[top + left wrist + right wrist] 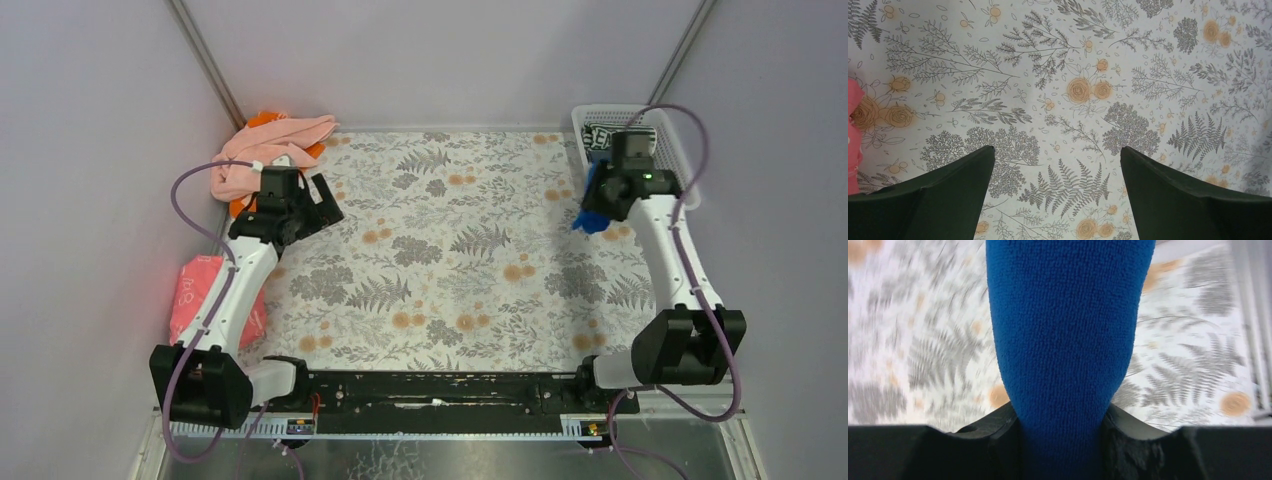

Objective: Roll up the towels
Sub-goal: Place the towel in the bin.

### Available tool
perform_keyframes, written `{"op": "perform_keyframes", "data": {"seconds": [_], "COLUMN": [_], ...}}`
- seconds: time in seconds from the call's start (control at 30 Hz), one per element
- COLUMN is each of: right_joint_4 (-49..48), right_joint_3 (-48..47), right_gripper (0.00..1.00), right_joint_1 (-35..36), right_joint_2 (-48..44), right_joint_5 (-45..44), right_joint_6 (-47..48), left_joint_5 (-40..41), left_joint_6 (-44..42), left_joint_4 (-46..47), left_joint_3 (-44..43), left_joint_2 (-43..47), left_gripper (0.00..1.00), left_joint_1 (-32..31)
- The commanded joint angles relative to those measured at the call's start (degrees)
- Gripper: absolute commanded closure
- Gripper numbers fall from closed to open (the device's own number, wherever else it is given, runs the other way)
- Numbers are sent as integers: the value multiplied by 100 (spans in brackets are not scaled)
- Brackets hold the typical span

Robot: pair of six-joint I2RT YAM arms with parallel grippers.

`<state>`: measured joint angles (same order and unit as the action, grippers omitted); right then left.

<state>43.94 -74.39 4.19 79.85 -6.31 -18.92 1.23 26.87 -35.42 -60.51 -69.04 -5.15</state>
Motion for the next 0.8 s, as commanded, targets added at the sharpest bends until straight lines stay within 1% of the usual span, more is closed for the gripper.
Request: {"op": "perform_keyframes", "data": {"seconds": [0.0,0.13,0.23,0.33,0.6,0.77], "right_joint_4": [327,488,502,464,410,335], "right_joint_3": [-1003,-1941,-2457,-2831,-3606,-3953], "right_gripper": [100,100,100,100,100,100], "right_joint_1": [-902,-1454,-1705,-1776,-1871,-1877], "right_joint_2": [343,1115,1681,2238,3627,4296], "right_joint_5": [-834,-1805,-2010,-2436,-2540,-2132], "right_joint_6": [-528,-818,-1012,-1149,-1696,-2193], "left_joint_5": [261,447,521,582,688,863], "left_joint_6": [-214,-235,-249,-258,-270,-237], "left_joint_4": [-78,-105,-112,-123,-135,-182], "left_joint_3": [31,65,67,61,83,66], "left_joint_2": [21,42,57,33,-95,-153], "left_gripper": [4,3,3,2,2,2], "left_joint_1": [-208,-304,-327,-324,-324,-324]}}
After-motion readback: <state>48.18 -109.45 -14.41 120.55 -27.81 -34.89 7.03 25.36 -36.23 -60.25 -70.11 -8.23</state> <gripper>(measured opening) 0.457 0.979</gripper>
